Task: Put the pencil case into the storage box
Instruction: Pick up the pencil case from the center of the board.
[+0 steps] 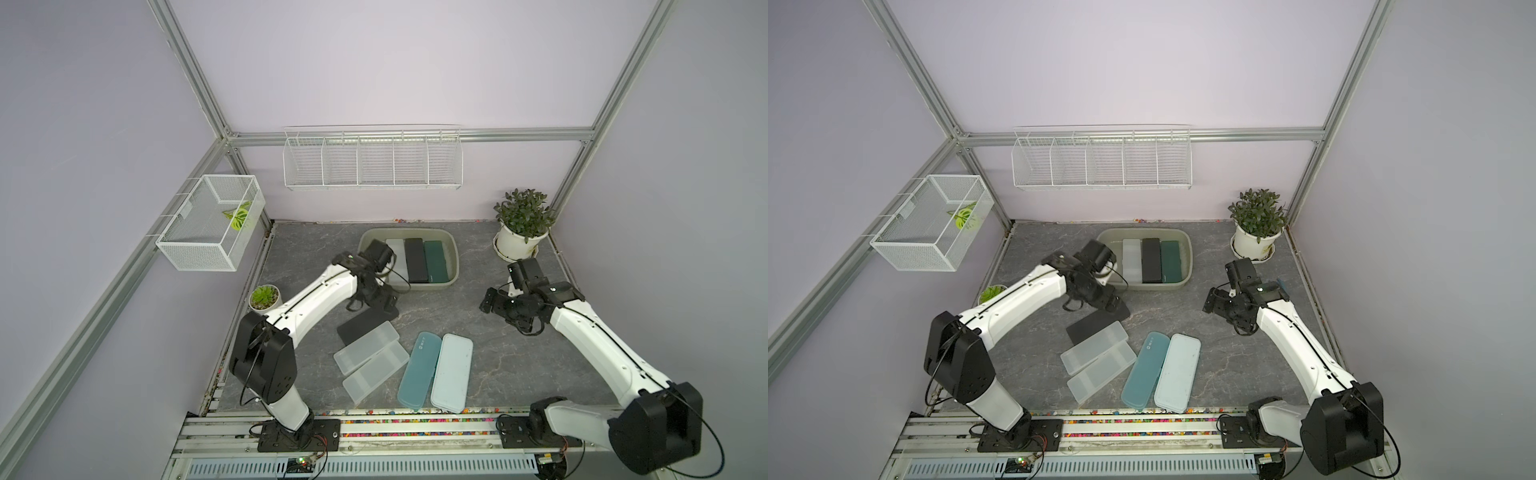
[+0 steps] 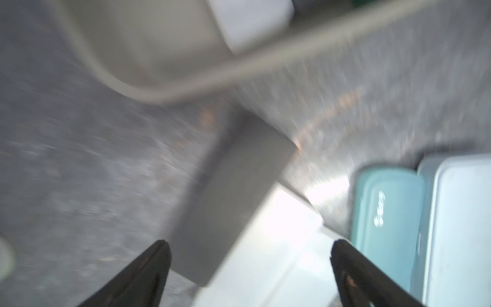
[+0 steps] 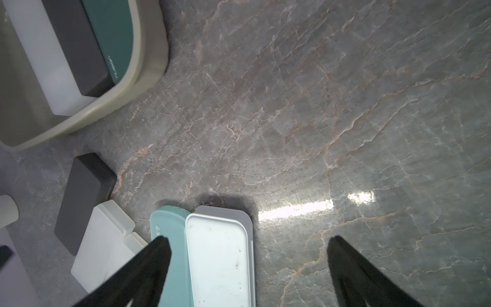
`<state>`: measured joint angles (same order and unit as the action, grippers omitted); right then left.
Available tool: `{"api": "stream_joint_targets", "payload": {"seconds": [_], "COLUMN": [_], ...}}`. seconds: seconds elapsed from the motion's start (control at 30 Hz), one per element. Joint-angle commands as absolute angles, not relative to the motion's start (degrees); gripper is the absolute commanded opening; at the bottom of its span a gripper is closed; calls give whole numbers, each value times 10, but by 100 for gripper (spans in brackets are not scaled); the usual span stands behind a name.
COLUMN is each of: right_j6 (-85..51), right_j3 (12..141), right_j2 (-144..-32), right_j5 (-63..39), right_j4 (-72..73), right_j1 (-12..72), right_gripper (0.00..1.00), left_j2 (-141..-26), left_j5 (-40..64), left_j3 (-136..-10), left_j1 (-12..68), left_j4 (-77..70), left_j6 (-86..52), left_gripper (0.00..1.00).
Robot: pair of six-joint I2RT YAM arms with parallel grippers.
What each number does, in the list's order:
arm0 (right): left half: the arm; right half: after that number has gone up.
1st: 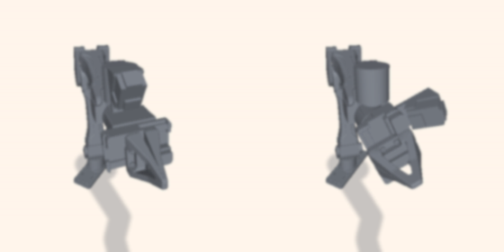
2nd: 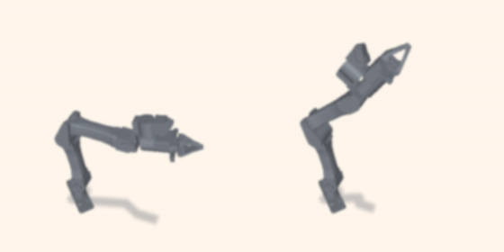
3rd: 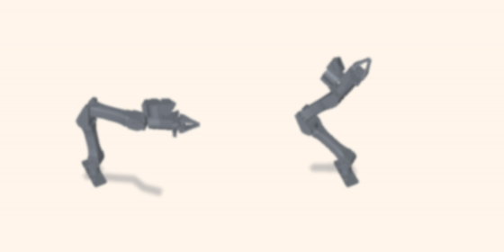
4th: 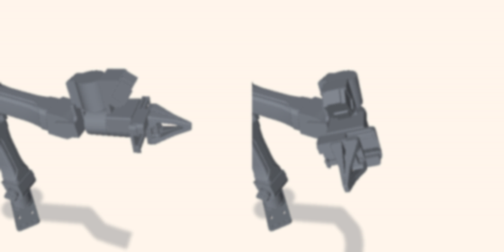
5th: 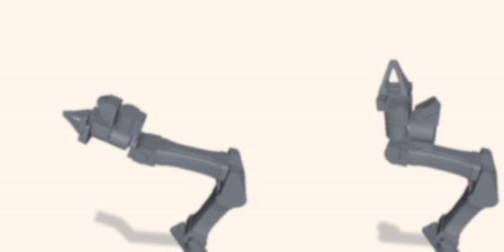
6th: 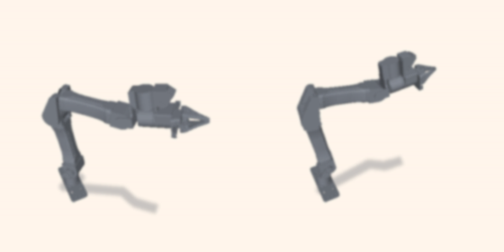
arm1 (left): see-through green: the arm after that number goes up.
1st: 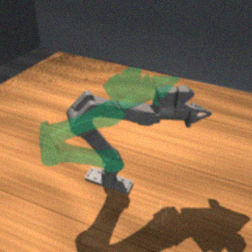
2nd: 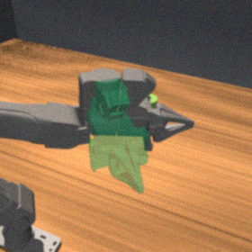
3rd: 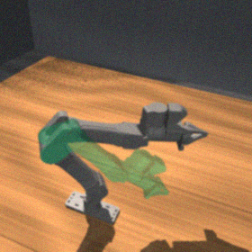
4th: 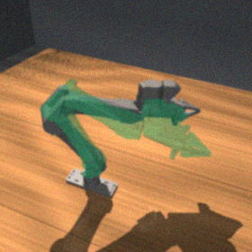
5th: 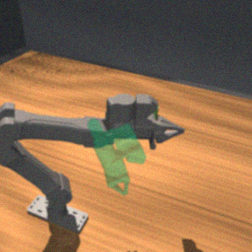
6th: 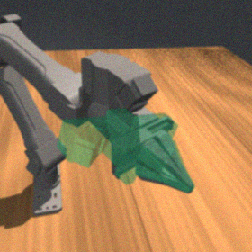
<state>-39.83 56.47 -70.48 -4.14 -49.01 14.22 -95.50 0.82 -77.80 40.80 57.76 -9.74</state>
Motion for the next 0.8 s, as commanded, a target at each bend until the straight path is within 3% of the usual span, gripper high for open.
{"api": "stream_joint_targets", "payload": {"seconds": [0.0, 0.3, 0.77], "right_j6": [-407, -406, -397], "right_j3": [546, 518, 513], "right_j2": [-685, -649, -631], "right_j5": [-40, -54, -52], "right_j4": [-489, -497, -528], "right_j1": [144, 150, 157], "right_gripper": [96, 96, 96], "left_j2": [-941, -960, -1023], "left_j5": [49, 86, 42], "left_j3": [-753, -709, -679], "left_j1": [481, 625, 670], "left_j4": [583, 552, 527], "left_j6": [-174, -298, -347], "left_gripper": [97, 94, 93]}}
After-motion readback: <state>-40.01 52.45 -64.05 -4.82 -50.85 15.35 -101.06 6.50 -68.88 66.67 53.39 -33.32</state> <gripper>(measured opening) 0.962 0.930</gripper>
